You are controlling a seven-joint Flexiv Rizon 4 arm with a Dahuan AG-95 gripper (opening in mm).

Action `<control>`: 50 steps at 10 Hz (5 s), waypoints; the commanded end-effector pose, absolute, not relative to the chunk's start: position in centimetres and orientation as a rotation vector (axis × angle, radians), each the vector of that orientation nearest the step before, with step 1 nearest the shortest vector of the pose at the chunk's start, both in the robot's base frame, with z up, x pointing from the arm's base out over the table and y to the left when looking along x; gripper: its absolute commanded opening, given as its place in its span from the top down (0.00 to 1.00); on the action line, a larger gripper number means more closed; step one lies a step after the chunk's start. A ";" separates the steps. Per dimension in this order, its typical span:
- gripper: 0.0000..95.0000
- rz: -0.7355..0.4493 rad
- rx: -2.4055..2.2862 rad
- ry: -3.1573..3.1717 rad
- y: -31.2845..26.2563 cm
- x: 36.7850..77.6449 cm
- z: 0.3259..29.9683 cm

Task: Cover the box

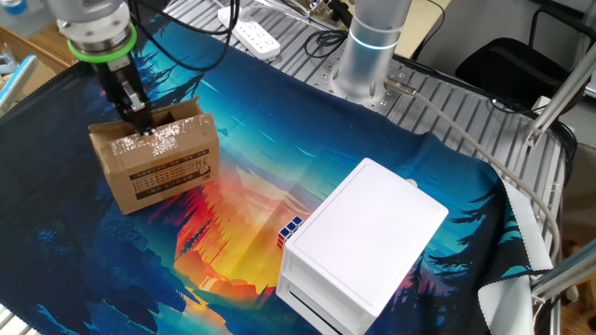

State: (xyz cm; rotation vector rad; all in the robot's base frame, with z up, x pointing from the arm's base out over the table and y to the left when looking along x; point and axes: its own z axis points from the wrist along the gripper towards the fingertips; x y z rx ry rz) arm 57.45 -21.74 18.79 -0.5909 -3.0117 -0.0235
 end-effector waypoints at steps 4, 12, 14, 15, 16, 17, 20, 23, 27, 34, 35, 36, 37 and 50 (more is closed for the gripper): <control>0.40 0.147 -0.795 -2.974 -21.7 57.7 18.8; 0.20 0.169 -0.753 -3.018 -22.3 57.5 18.8; 0.20 0.130 -0.712 -3.024 -23.4 57.1 18.7; 0.20 0.115 -0.703 -3.030 -23.8 56.8 18.5; 0.40 0.099 -0.702 -3.047 -24.4 56.2 17.7; 0.40 0.083 -0.704 -3.058 -24.8 55.8 17.0; 0.40 0.063 -0.716 -3.057 -24.6 56.3 15.8; 0.40 0.067 -0.720 -3.052 -24.0 56.9 15.6; 0.40 0.081 -0.742 -3.026 -22.5 58.0 17.2; 0.60 0.050 -0.702 -3.034 -22.8 57.9 15.6; 0.60 0.050 -0.697 -3.034 -22.8 57.9 15.6; 0.60 0.047 -0.683 -3.036 -22.9 57.8 15.8; 0.60 0.046 -0.670 -3.039 -22.9 57.8 15.7; 0.60 -0.029 -0.685 -3.046 -24.2 57.9 13.1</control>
